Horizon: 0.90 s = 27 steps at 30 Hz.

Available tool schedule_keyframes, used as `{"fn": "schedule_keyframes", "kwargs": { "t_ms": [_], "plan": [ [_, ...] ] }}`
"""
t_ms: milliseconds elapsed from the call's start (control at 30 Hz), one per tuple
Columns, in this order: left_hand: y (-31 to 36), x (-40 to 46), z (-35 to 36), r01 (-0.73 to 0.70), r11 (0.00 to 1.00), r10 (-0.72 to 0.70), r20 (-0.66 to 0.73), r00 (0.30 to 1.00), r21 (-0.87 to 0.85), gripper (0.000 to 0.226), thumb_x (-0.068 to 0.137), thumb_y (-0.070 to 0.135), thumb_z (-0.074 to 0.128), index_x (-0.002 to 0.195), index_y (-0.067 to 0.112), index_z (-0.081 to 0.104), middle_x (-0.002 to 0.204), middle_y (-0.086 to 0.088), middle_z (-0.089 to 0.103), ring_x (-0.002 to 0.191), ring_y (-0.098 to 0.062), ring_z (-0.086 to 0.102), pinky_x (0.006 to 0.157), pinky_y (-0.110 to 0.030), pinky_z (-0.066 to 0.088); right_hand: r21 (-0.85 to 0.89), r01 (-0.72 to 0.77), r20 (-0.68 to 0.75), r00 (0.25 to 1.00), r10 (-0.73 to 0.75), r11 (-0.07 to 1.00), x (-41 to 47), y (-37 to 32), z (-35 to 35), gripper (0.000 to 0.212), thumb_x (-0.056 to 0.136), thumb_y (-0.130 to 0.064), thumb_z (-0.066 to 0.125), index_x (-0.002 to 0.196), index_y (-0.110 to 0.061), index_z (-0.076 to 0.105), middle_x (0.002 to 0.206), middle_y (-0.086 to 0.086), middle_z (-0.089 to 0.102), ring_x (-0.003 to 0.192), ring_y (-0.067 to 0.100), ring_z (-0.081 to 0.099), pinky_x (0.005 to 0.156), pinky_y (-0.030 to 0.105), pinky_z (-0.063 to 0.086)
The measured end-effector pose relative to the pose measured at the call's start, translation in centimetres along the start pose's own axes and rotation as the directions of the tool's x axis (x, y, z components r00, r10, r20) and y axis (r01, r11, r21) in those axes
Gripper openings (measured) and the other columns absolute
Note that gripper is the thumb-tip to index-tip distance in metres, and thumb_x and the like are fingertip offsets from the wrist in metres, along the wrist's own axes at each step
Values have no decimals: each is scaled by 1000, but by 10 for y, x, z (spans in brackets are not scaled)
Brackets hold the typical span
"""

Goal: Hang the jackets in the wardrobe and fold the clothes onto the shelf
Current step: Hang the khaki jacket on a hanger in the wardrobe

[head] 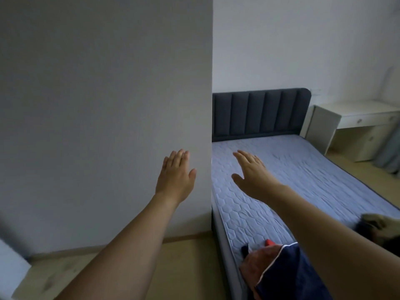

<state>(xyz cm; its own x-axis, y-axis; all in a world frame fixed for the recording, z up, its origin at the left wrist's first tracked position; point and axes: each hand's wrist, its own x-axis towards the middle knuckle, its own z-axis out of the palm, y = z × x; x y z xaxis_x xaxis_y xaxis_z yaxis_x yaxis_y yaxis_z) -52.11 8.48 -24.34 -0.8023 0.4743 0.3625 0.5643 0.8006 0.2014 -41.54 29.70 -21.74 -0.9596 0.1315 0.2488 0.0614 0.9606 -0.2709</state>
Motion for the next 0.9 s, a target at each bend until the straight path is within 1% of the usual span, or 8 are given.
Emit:
{"fn": "schedule_keyframes", "kwargs": {
  "t_ms": [133, 200, 267, 367, 500, 633, 767, 900],
  "plan": [
    [74, 19, 38, -51, 998, 53, 61, 997, -31, 60, 105, 39, 26, 156, 12, 11, 164, -6, 10, 151, -22, 4, 122, -37, -1, 27, -69, 13, 998, 69, 997, -27, 75, -7, 67, 98, -35, 50, 154, -20, 15, 162, 1, 13, 148, 21, 12, 119, 34, 10],
    [94, 23, 49, -27, 998, 31, 71, 997, -48, 60, 104, 38, 28, 156, 12, 11, 164, -6, 11, 151, -22, 6, 122, -37, 1, 34, -77, 29, 997, 76, 996, -37, 100, -7, 67, 98, -35, 51, 153, -21, 17, 161, 0, 15, 147, 22, 15, 118, 36, 14],
    [138, 28, 69, -47, 997, 54, 97, 994, -68, 60, 104, 37, 31, 155, 12, 14, 163, -7, 14, 150, -23, 10, 122, -37, 4, 32, -128, 46, 991, 127, 991, -53, 147, -16, 67, 97, -36, 52, 153, -22, 18, 161, 0, 16, 147, 23, 18, 118, 37, 17],
    [211, 34, 98, -106, 991, 114, 111, 987, -78, 60, 103, 37, 37, 154, 12, 19, 161, -7, 21, 147, -23, 18, 121, -37, 12, 23, -191, 72, 979, 189, 981, -78, 227, -31, 66, 97, -35, 52, 152, -21, 19, 161, 1, 16, 146, 23, 18, 118, 37, 17],
    [299, 36, 131, -47, 993, 63, 146, 987, -111, 59, 102, 38, 39, 153, 13, 21, 160, -5, 24, 146, -23, 21, 121, -41, 19, 38, -229, 125, 967, 223, 973, -111, 324, -56, 65, 97, -36, 51, 152, -22, 20, 161, 0, 15, 146, 24, 18, 117, 40, 20],
    [372, 34, 162, -15, 995, 35, 202, 979, -102, 58, 102, 34, 40, 152, 8, 25, 158, -9, 27, 144, -25, 24, 120, -39, 17, 52, -264, 197, 948, 249, 963, -142, 404, -78, 63, 97, -34, 50, 152, -20, 21, 161, 1, 15, 146, 24, 19, 117, 39, 21],
    [446, 49, 201, -61, 992, 88, 251, 964, -111, 59, 102, 32, 42, 151, 4, 26, 157, -12, 28, 144, -25, 25, 119, -39, 16, 65, -324, 217, 928, 304, 944, -162, 479, -93, 62, 97, -32, 49, 152, -18, 22, 161, 2, 15, 145, 25, 19, 116, 38, 21],
    [519, 75, 243, -104, 987, 132, 253, 958, -120, 57, 100, 28, 45, 148, 1, 31, 154, -15, 33, 142, -26, 31, 116, -35, 20, 81, -372, 220, 912, 347, 925, -188, 547, -104, 63, 96, -31, 49, 152, -18, 22, 161, 1, 15, 145, 23, 19, 117, 38, 21]
  ]
}}
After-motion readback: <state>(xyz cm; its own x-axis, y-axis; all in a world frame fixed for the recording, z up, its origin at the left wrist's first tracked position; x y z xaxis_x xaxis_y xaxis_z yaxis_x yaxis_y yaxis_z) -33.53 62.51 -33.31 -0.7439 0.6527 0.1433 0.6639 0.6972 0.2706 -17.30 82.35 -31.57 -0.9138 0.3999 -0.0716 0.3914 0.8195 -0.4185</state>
